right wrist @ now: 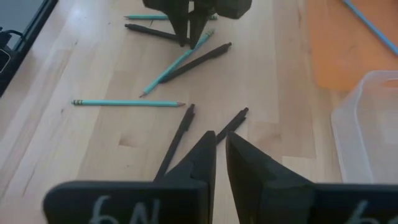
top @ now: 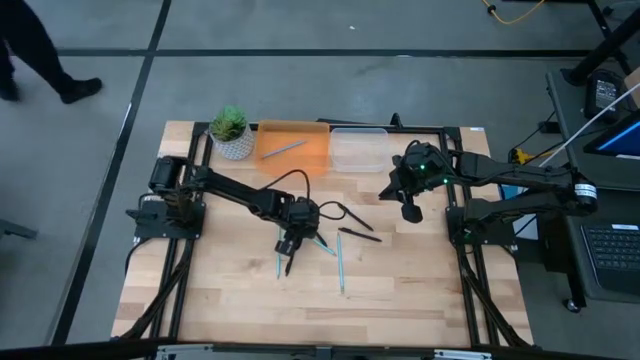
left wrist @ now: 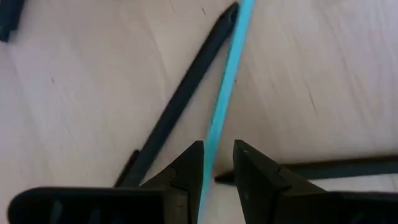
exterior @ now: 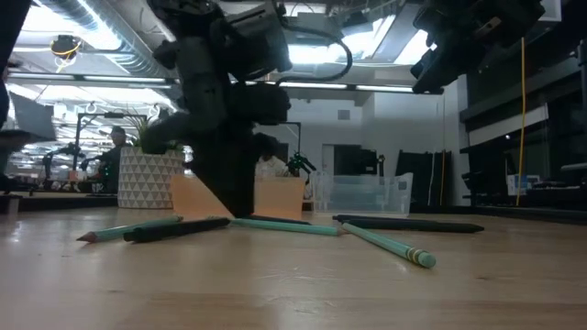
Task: Sort pens & pencils
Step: Put the light blue pencil into the orange bin
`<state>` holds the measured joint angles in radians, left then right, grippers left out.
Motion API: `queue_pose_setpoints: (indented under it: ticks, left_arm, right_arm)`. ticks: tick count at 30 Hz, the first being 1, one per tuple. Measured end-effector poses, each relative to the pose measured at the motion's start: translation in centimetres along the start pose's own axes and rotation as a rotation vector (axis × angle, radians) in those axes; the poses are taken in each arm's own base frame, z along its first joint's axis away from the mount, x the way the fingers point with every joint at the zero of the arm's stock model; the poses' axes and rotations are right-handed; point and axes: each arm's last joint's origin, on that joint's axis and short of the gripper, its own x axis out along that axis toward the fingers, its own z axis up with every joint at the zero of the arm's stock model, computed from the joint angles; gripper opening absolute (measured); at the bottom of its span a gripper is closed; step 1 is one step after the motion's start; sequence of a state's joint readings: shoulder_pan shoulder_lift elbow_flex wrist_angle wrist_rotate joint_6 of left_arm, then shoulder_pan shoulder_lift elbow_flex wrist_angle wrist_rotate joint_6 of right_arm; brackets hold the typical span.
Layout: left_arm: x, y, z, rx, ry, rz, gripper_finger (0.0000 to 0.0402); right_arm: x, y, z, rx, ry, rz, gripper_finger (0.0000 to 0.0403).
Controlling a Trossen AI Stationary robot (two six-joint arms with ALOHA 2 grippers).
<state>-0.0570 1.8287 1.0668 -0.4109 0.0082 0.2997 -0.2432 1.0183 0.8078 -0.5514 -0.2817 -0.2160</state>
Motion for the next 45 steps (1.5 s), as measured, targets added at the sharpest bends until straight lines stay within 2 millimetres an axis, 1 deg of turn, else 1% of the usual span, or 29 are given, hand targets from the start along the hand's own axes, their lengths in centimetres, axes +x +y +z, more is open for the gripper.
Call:
queue_pose_setpoints:
  ticks: [4,15,18,24,27,33,38,45]
  left_arm:
    - [0.86,0.06,-0.11,0.007,0.016,-0.004,0.0081]
    - [1.19,0.30,-0.29,-0.006,0.024,-0.020,0.0078]
    - [1.22,0.29,-0.31,-0.010,0.026,-0.021,0.0065]
    - [1.27,0.26,-0.36,-0.011,0.030,-0.024,0.0019]
    - [1.28,0.26,-0.38,-0.013,0.031,-0.023,0.0008]
    - [1.31,0.26,-0.38,-0.021,0.032,-0.023,0.0017]
    - [1.31,0.26,-0.39,-0.021,0.033,-0.022,0.0014]
    - [0.74,0.50,0.28,-0.023,0.069,-0.025,0.0015]
  right_arm:
    - [-0.01,0.00,0.01,0.001,-0.001,0.000,0.0039]
    - [0.01,0.00,-0.02,0.001,0.001,-0.002,0.0039]
    - [0.01,0.00,-0.01,0.001,0.001,-0.002,0.0039]
    - [0.01,0.01,-0.02,0.001,0.001,-0.002,0.0039]
    - [0.00,0.01,-0.01,0.001,0.001,-0.002,0.0039]
    - [0.00,0.01,-0.01,0.001,0.001,-0.001,0.0039]
    - [0.01,0.02,-0.02,0.002,0.001,0.001,0.0039]
    - [0.00,0.02,-0.01,0.002,0.001,0.001,0.0039]
